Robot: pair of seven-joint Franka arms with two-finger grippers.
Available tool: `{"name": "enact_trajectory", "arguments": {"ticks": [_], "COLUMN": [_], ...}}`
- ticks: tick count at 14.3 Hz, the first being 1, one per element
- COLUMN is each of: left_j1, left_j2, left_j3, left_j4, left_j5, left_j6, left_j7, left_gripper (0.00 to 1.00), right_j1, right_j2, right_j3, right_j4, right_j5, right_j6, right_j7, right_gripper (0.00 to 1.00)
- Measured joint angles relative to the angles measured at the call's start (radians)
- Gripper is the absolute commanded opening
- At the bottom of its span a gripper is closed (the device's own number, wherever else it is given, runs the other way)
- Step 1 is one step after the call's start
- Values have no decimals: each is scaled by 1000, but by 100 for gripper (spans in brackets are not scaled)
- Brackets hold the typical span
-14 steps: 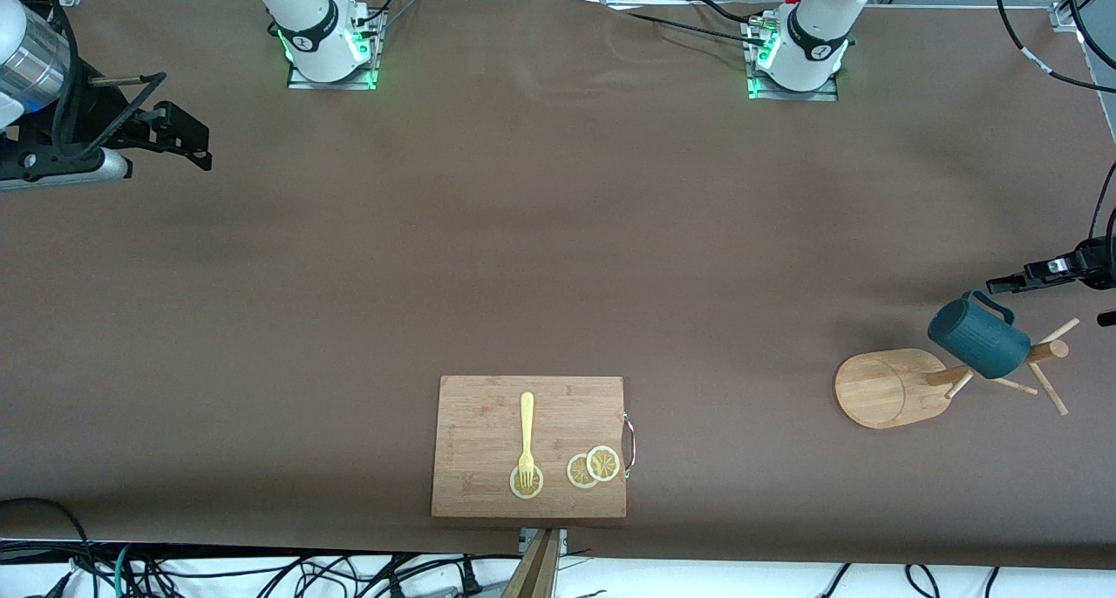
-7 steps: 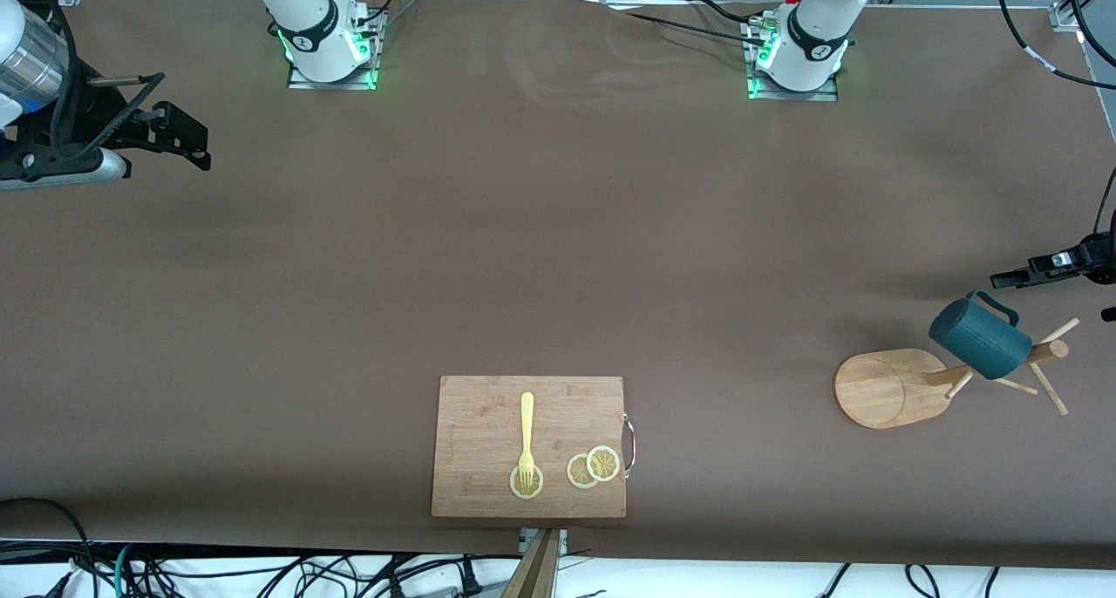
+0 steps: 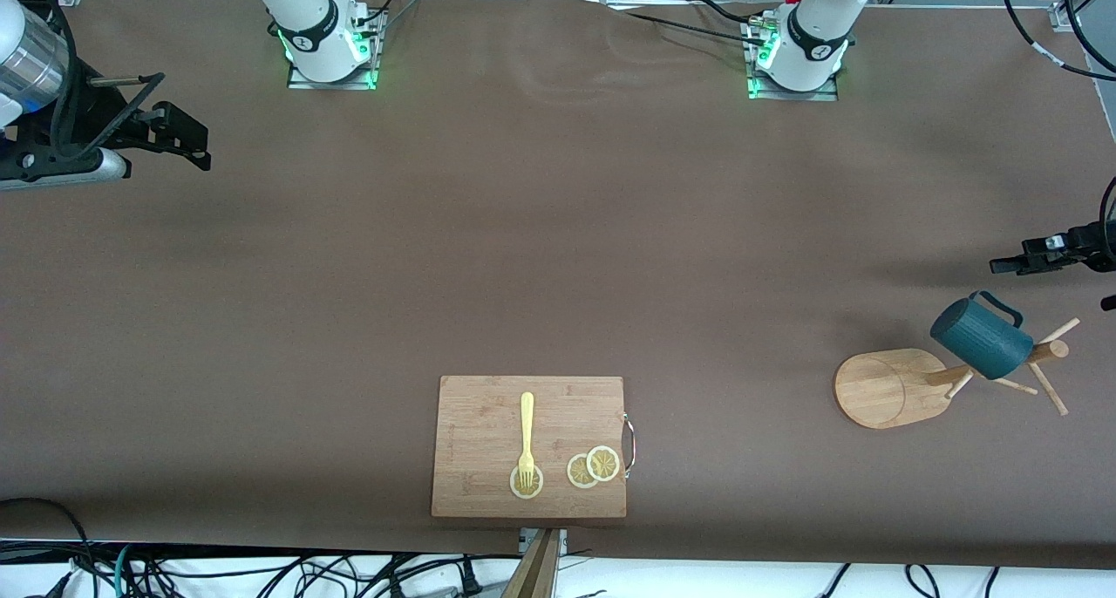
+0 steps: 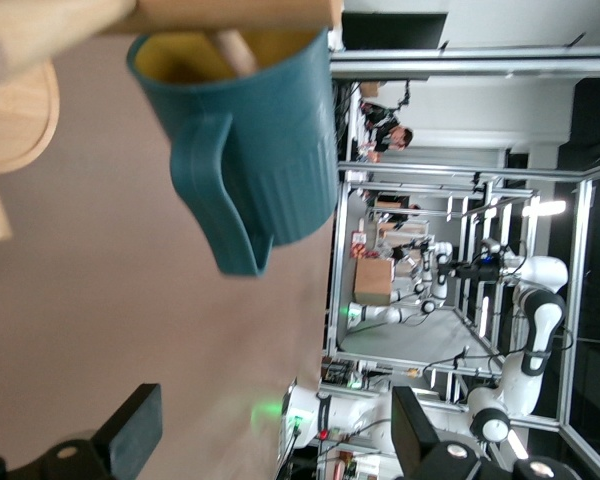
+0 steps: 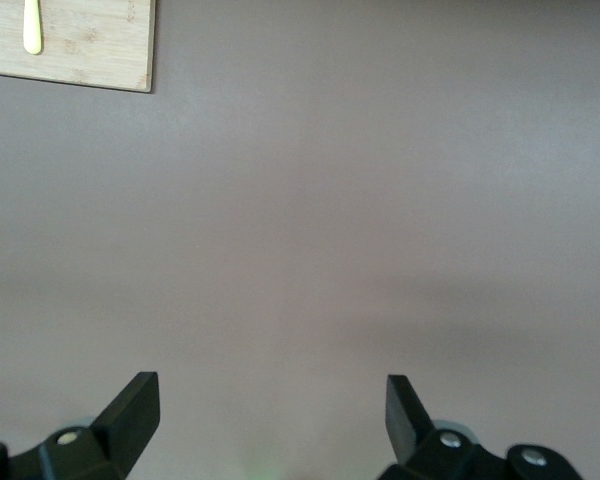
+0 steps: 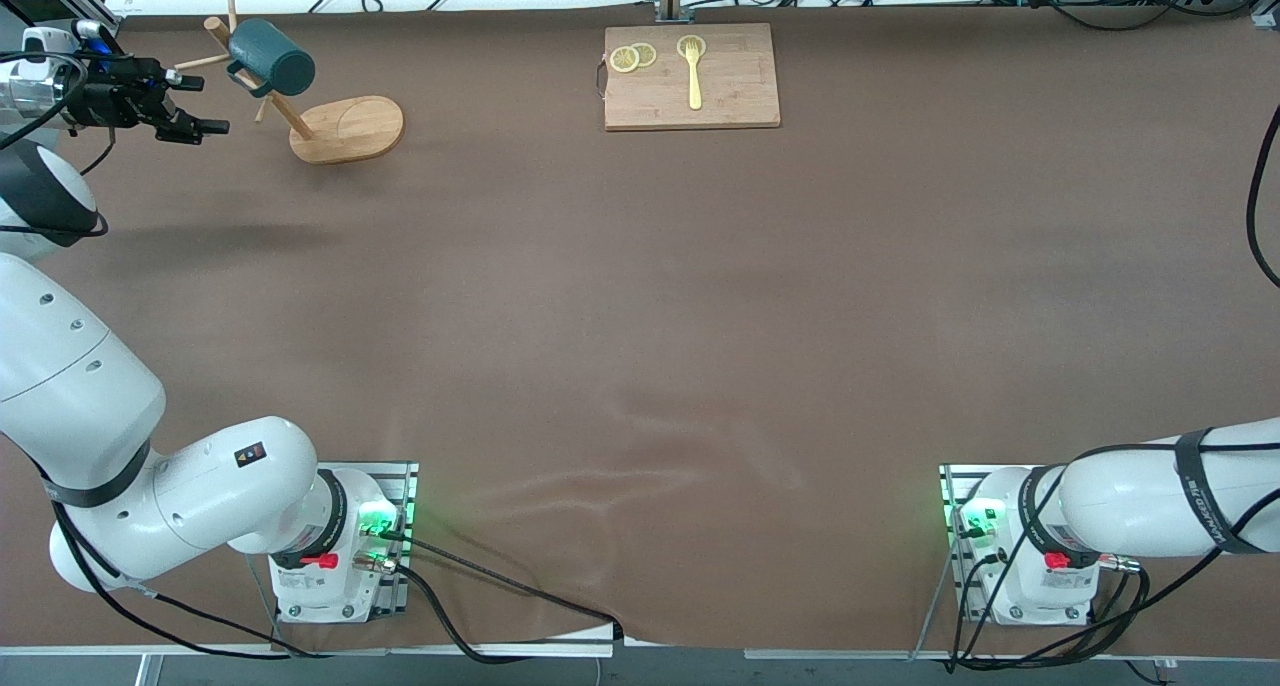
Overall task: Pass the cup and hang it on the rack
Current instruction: 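Open the left gripper and raise it away from the rack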
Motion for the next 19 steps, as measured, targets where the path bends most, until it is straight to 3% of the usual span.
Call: {"name": "enact_trajectory", "arguments": {"ticks": [6,10,15,17,19], "left_j1": [-15,-116,-252,-284,-294], "left_j2": [-95,-209,-319,-347,-371], "left_j3": [1,-1,-16,-77,-187], "left_j4": [24,79,95,97,106], "left_j5": [224,420,608,694,811], "left_j6": [-28,-11,73,129,182], "left_j7": [7,-7,-165,-245,-346], "left_gripper": [100,100,100,100,100], "right_j1": [0,0,0,0,0], "right_j2": [0,0,0,0,0], "right_j3": [0,0,0,0,0], "right_j4": [0,0,0,0,0], "right_j5": [0,0,0,0,0], "right_j6": [0,0,0,0,0], "right_j7": [0,0,0,0,0], "right_gripper": [100,100,100,100,100]}}
